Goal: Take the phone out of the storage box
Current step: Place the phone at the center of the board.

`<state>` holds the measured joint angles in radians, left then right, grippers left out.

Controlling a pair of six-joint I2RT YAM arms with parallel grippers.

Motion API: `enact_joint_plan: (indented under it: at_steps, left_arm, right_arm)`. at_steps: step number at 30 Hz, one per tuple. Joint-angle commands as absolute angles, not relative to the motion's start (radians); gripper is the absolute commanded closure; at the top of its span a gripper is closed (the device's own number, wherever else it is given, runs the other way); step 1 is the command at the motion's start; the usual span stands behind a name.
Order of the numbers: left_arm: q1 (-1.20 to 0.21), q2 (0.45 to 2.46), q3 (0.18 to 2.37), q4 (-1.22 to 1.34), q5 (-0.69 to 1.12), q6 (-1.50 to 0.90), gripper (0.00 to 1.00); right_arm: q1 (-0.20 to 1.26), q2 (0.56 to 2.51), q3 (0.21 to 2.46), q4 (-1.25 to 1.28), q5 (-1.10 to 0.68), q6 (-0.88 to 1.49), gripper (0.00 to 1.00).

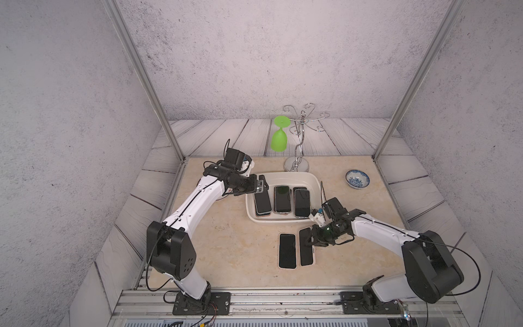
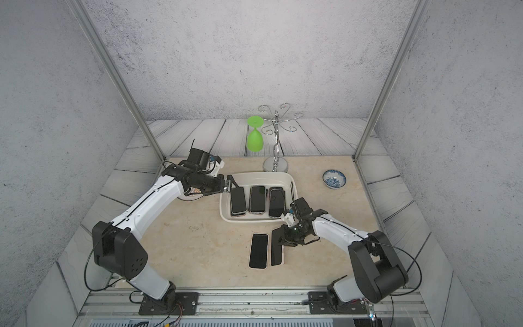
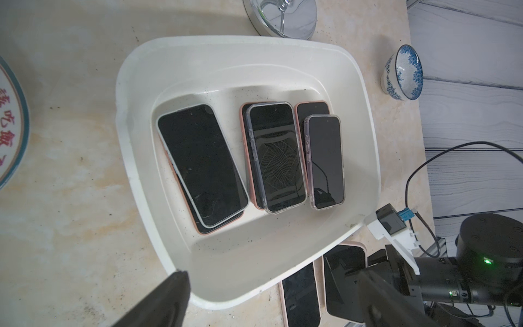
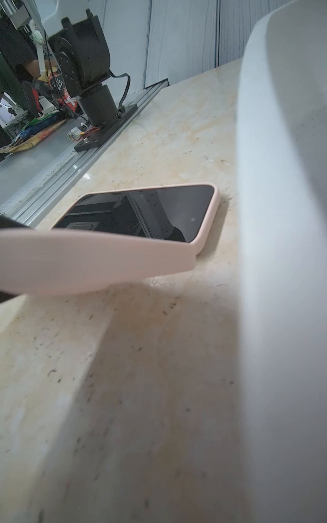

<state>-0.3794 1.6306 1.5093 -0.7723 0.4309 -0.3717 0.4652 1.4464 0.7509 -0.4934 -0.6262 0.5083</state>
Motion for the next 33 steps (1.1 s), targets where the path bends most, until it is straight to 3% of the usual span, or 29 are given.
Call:
enact_joint_plan:
  at_steps: [1,22,23,28,31,33]
  left_arm:
    - [-0.380,1.641,1.500,-0.765,0.416,-0.356,0.02]
    - [-0.380,1.662,1.475,-0.760,0.412,-0.360,0.01]
    - [-0.381,1.661,1.474,-0.759,0.413,-0.359,0.01]
    - [-0.381,1.667,1.471,-0.759,0.416,-0.359,0.01]
    - [-0.380,1.675,1.470,-0.761,0.415,-0.361,0.01]
    - [-0.380,1.680,1.472,-0.763,0.416,-0.360,0.01]
  right_arm:
    - [0.462,1.465,0.729,-0.455,-0.685,0.536,1.00]
    - [0.461,1.433,0.621,-0.510,-0.672,0.534,1.00]
    - [0.462,1.432,0.617,-0.511,-0.672,0.533,0.97]
    - [0.461,1.440,0.612,-0.526,-0.661,0.515,0.61]
    - [0.461,1.429,0.628,-0.563,-0.623,0.499,0.48]
    - [0.460,1.424,0.641,-0.587,-0.614,0.486,0.46]
